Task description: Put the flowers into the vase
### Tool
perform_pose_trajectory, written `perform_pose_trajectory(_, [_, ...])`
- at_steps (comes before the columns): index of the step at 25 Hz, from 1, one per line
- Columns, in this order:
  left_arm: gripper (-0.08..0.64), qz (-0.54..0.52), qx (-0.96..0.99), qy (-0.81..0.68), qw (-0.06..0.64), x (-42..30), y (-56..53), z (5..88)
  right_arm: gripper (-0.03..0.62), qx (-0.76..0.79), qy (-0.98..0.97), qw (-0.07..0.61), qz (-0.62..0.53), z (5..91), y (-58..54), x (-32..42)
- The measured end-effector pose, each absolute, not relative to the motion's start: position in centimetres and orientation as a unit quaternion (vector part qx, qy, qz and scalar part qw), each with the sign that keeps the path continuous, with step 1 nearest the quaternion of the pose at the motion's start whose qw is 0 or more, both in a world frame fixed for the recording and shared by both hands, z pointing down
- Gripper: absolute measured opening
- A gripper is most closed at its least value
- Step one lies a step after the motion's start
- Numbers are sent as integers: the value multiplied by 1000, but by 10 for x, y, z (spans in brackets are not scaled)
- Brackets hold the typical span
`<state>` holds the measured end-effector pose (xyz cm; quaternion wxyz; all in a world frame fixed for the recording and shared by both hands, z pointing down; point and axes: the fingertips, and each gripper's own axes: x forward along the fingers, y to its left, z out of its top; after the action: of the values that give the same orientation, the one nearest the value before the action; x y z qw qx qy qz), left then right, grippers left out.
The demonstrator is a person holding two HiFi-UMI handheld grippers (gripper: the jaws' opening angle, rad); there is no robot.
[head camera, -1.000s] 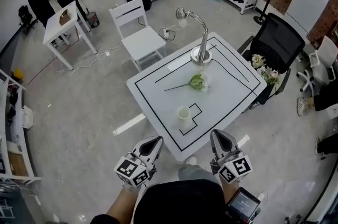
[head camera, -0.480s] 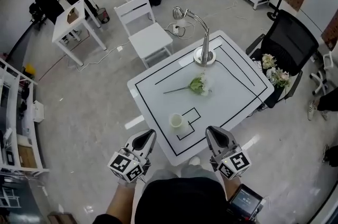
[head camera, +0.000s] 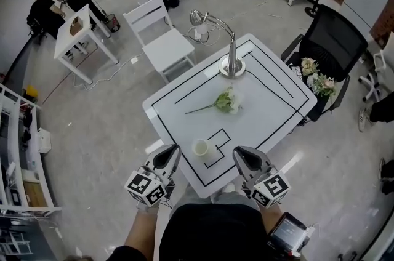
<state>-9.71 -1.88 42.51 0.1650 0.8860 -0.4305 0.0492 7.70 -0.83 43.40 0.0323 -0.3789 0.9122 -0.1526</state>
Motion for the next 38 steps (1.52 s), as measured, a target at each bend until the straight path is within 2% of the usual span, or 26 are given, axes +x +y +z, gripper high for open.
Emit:
perform_pose_trajectory(7, [10, 62, 905, -391, 154, -97, -85, 425, 15, -407, 900, 25, -157, 439, -21, 67])
perform_pose_trajectory(16, [62, 91, 929, -320, 163, -80, -146, 448, 15, -454, 875, 18, -166, 441, -33, 56])
perform_pose_trajectory(28, [182, 189, 955, -184, 137, -8, -197, 528, 44, -498, 842, 3, -206, 468, -47, 39])
perform_pose_trajectory(38, [242, 262, 947, -122, 143, 33, -238, 610, 44, -543, 804, -3, -240, 492, -45, 36])
